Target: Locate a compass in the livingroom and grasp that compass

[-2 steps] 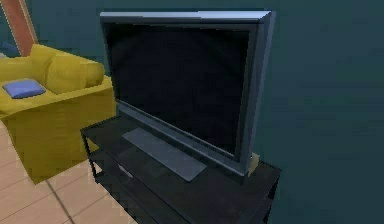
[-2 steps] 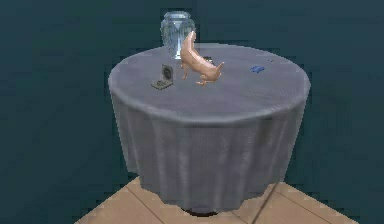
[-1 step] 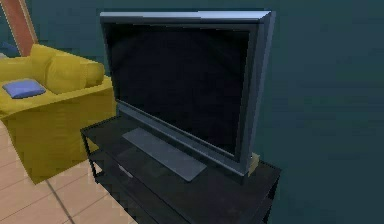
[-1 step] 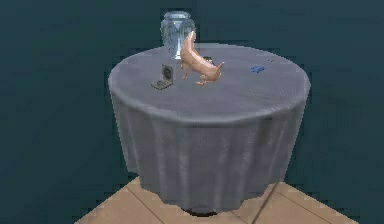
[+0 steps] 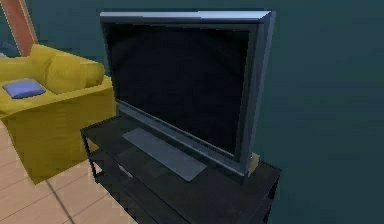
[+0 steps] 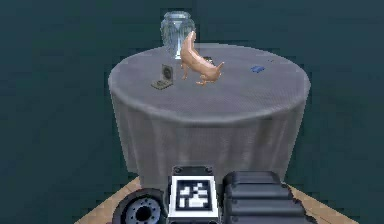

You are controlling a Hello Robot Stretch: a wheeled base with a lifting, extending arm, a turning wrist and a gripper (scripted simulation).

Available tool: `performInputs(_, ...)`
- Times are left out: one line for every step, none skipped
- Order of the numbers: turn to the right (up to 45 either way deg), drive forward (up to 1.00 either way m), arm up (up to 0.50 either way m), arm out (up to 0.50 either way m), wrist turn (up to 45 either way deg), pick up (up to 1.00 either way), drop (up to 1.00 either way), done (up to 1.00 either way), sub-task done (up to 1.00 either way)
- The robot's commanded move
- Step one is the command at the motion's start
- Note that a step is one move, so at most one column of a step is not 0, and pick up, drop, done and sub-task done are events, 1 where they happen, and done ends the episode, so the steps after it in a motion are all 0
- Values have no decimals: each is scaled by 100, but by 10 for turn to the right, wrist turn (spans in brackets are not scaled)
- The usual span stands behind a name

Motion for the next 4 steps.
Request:
performInputs(0, 0, 0, 50, 0, 0, 0, 0, 0)
performInputs(0, 0, 0, 0, 450, 0, 0, 0, 0)
performInputs(0, 0, 0, 0, 450, 0, 0, 0, 0)
performInputs(0, 0, 0, 0, 450, 0, 0, 0, 0)
